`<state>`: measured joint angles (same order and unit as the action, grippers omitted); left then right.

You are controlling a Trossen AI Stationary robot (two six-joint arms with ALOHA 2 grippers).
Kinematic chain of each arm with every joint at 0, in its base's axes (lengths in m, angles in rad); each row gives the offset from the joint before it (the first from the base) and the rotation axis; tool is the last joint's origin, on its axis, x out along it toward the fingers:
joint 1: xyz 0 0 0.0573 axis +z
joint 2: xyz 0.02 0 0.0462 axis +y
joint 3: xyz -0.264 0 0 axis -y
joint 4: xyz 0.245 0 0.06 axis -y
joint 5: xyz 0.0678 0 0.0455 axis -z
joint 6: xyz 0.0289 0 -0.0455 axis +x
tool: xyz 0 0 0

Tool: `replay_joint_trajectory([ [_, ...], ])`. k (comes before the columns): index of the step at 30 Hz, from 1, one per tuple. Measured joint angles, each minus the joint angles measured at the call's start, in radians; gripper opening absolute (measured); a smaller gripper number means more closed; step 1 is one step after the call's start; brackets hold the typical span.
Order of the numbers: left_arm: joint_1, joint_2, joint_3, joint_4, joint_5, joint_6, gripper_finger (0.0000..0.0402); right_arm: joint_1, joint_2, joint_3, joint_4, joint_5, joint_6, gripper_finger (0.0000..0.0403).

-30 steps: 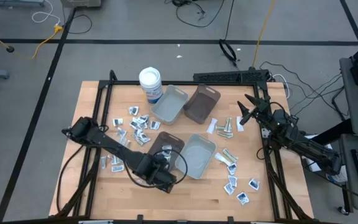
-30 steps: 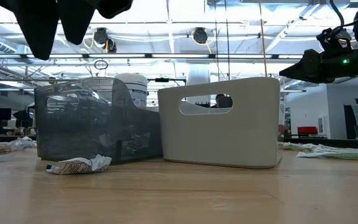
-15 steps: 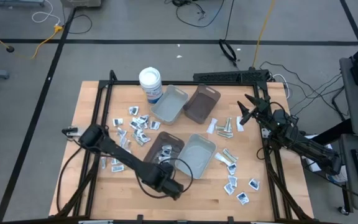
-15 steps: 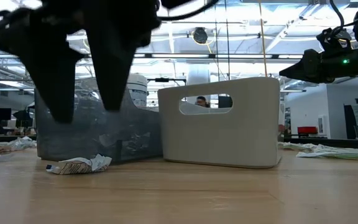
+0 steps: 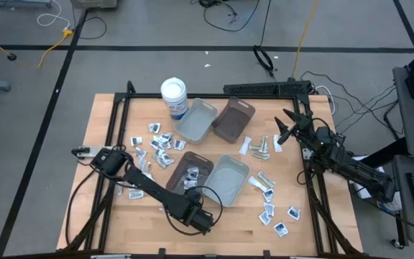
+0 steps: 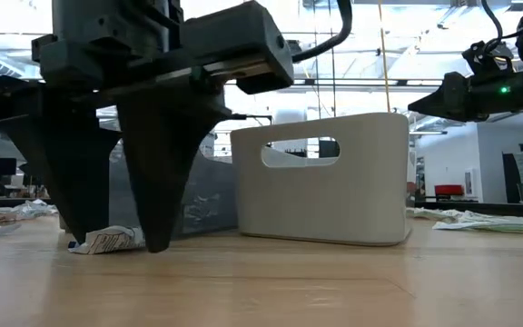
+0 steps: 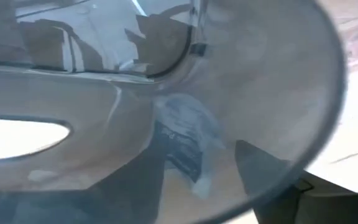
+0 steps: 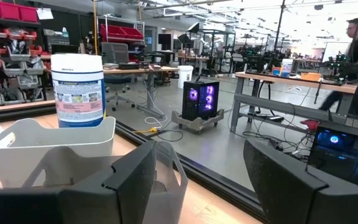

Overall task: Pick & Place First Aid Supplies
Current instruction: Put the blue alcohol pad into the bottom black bin

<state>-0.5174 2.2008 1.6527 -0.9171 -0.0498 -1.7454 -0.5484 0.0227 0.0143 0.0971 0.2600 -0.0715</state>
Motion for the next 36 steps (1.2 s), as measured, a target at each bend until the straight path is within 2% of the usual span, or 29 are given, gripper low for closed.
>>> replay_joint_trajectory([
  [11, -0.018, 0.006, 0.026, -0.04, 0.012, -0.002, 0.0014, 0.0, 0.0, 0.0, 0.0, 0.0, 0.0, 0.0238],
  [16, -0.023, -0.045, 0.045, -0.074, 0.03, 0.041, 0.0016, 0.0, 0.0, 0.0, 0.0, 0.0, 0.0, 0.0238],
  [21, -0.028, -0.102, 0.046, -0.075, 0.034, 0.171, 0.0005, 0.0, 0.0, 0.0, 0.0, 0.0, 0.0, 0.0238],
  [25, -0.028, -0.146, 0.047, -0.075, 0.073, 0.369, 0.0008, 0.0, 0.0, 0.0, 0.0, 0.0, 0.0, 0.0238],
  [31, -0.028, -0.177, 0.047, -0.076, 0.18, 0.708, 0.0005, 0.0, 0.0, 0.0, 0.0, 0.0, 0.0, 0.0238],
  [36, -0.028, -0.179, 0.047, -0.084, 0.272, 0.927, 0.0004, 0.0, 0.0, 0.0, 0.0, 0.0, 0.0, 0.0238],
])
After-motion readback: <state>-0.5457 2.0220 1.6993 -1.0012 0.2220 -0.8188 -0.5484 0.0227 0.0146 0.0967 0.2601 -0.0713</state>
